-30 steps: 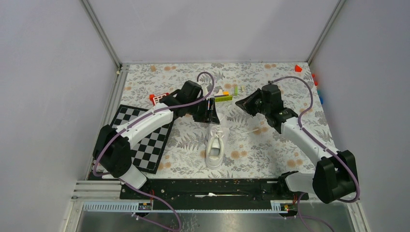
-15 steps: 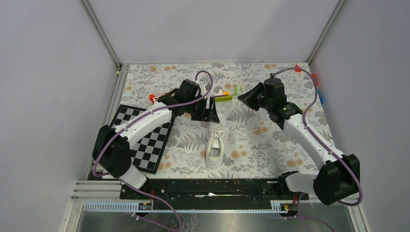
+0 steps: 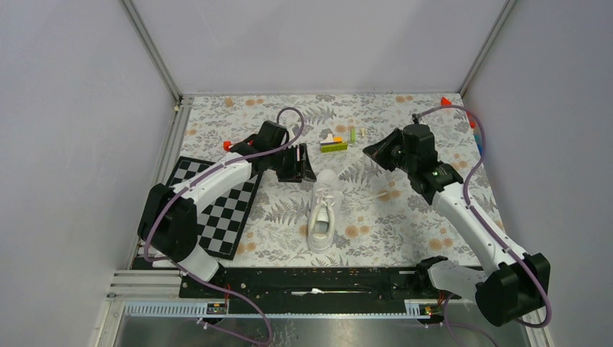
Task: Tie the shoes
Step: Cross the shoelace with the shoelace.
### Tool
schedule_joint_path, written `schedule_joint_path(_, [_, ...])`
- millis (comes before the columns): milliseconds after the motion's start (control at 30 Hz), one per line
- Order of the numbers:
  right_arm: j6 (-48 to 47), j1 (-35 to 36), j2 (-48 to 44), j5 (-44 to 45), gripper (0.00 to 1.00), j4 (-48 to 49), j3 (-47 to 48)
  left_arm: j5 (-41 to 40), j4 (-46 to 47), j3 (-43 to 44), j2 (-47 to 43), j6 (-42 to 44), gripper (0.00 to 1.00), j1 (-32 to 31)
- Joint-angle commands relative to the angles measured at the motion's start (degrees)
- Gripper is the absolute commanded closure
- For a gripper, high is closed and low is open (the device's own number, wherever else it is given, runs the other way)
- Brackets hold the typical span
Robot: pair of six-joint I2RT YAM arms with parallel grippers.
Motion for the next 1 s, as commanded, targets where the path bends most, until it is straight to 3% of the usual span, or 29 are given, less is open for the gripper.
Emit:
schedule_joint_path(0, [-1.15, -0.24, -4.35, 2.25, 1.00, -1.58, -3.60, 4.81, 2.47, 0.40, 2.26, -3.93, 0.41, 0.63])
schedule_joint_path(300, [-1.06, -0.19, -7.00, 2.62, 1.00, -2.73, -5.75, 11.34, 6.00, 0.17, 7.27, -8.60, 0.43, 0.44])
schedule_joint_path(433, [-1.06, -0.23, -7.27, 2.82, 1.00, -3.11, -5.67, 13.27, 5.96, 0.42, 8.68, -8.50, 0.61, -0.29])
schedule_joint_path(567, [-0.81, -0.22, -7.59, 2.95, 1.00, -3.13, -5.91, 14.70, 6.33, 0.17, 8.42, -8.74, 0.97, -0.60])
schedule_joint_path(600, [-0.73, -0.21, -7.69, 2.95, 1.00, -3.15, -5.91, 14.25, 6.15, 0.29, 7.79, -8.68, 1.00, -0.55])
schedule_joint_path(767, [-0.88, -0.23, -8.35, 3.06, 1.00, -3.59, -6.10, 3.46, 1.79, 2.00, 0.04, -5.87, 1.00, -0.44])
schedule_joint_path(967, [-0.76, -0.23, -8.63, 2.81, 1.00, -3.67, -6.20, -0.56, -1.14, 2.53, -5.69, -3.48, 1.00, -0.43])
